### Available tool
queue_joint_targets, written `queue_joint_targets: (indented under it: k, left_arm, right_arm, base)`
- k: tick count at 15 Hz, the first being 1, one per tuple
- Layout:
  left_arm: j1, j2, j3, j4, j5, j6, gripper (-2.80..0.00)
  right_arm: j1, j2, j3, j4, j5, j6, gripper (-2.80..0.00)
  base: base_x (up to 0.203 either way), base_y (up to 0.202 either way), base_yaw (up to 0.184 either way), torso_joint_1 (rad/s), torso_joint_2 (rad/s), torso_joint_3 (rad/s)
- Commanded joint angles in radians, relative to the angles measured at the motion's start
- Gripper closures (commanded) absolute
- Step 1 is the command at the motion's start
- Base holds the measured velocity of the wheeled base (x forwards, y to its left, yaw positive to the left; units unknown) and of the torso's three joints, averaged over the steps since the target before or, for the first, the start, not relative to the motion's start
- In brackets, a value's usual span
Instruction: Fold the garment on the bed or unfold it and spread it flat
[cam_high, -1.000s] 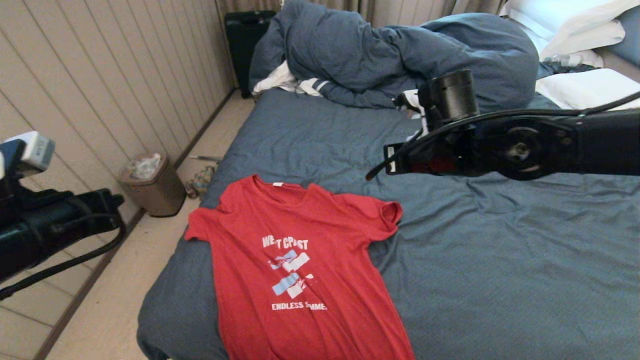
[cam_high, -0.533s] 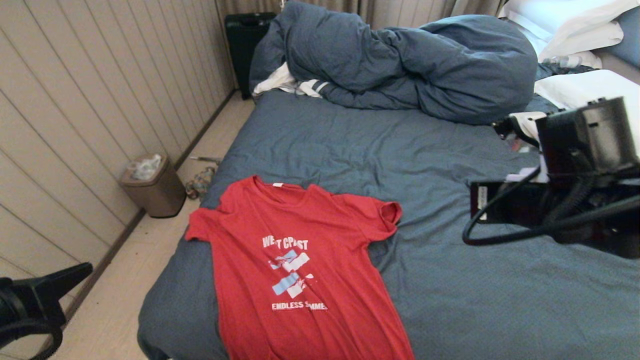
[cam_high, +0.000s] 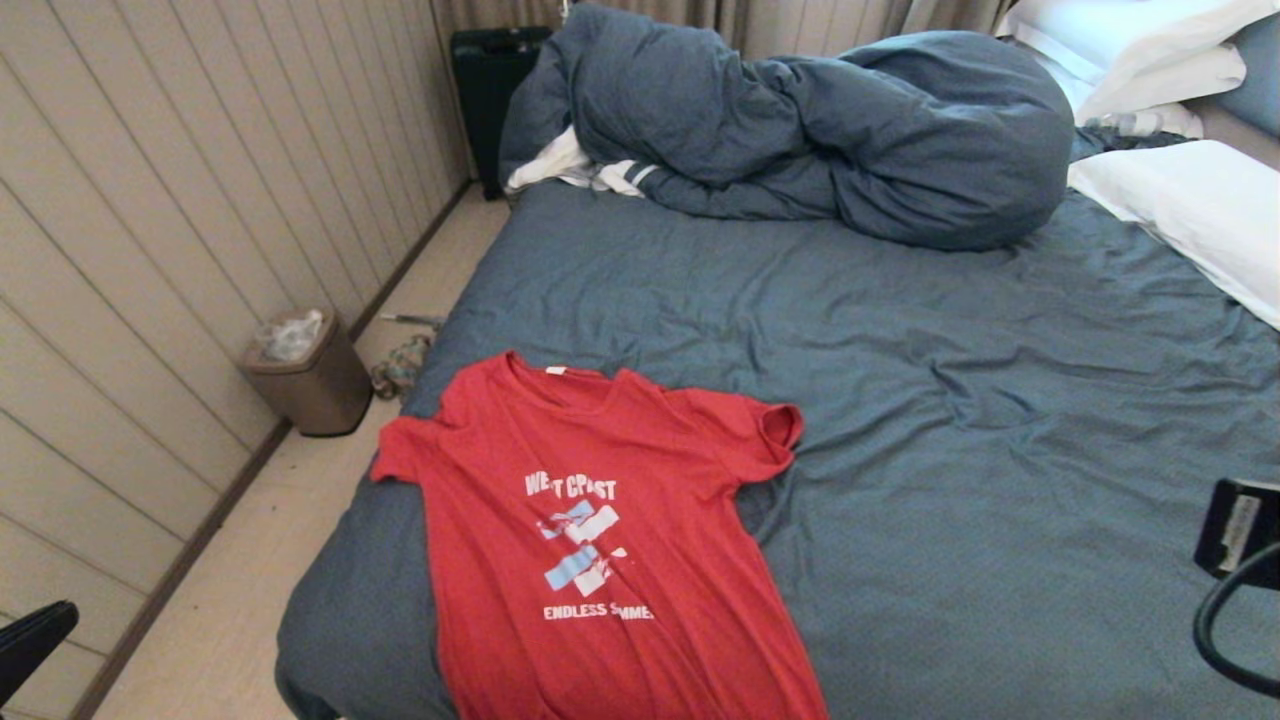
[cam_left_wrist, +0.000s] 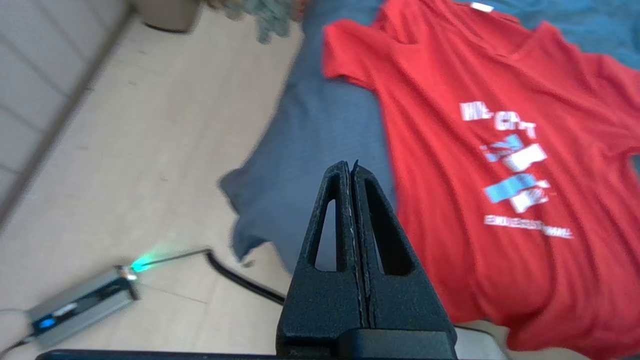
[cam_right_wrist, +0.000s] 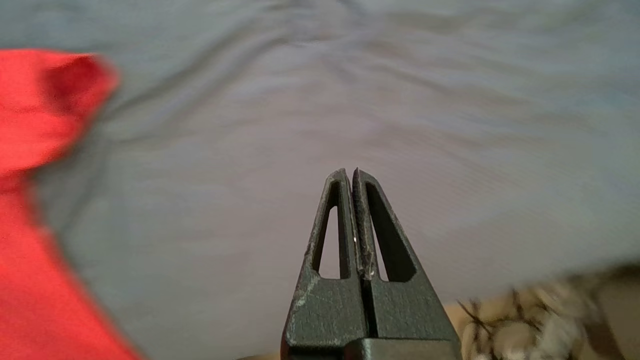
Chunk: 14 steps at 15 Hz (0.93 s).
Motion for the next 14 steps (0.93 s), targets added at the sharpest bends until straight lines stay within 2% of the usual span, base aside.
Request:
queue_joint_targets:
  k: [1,3,5,7,9,11,14]
  left_arm:
    - [0.001,-0.118,0.003,0.043,0.008,0.01,0.0]
    - [0.002,-0.218,0.017,0.131,0.018,0.021,0.0]
    - [0.002,-0.291,0.096,0.154,0.042,0.033,0.0]
    - [0.002,-0.341,0.155,0.147,0.061,0.039,0.0]
    - [0.007,-0.381,0.202,0.119,0.062,0.054,0.0]
    - [0.022,-0.417,0.221,0.097,0.058,0.109,0.0]
    - [0.04,-0.471,0.258,0.089,0.051,0.145,0.0]
  right_arm:
    - [-0.048,-0.119,0.066,0.0,-0.021,0.002,0.0]
    - [-0.133,-0.205,0.138,-0.003,-0.033,0.006,0.0]
    - [-0.197,-0.276,0.221,-0.021,-0.037,0.015,0.0]
    - [-0.26,-0.346,0.294,-0.046,-0.037,0.017,0.0]
    - [-0.277,-0.424,0.357,-0.056,-0.036,0.017,0.0]
    - [-0.287,-0.493,0.399,-0.069,-0.036,0.008,0.0]
    - [-0.388,-0.543,0.455,-0.072,-0.032,-0.015,0.0]
  base:
    - [0.0,0.0,0.0,0.0,0.0,0.0]
    - [0.0,0.0,0.0,0.0,0.0,0.0]
    - [0.0,0.0,0.0,0.0,0.0,0.0]
    - [0.0,0.0,0.0,0.0,0.0,0.0]
    - [0.0,0.0,0.0,0.0,0.0,0.0]
    - [0.0,0.0,0.0,0.0,0.0,0.0]
    - [0.0,0.0,0.0,0.0,0.0,0.0]
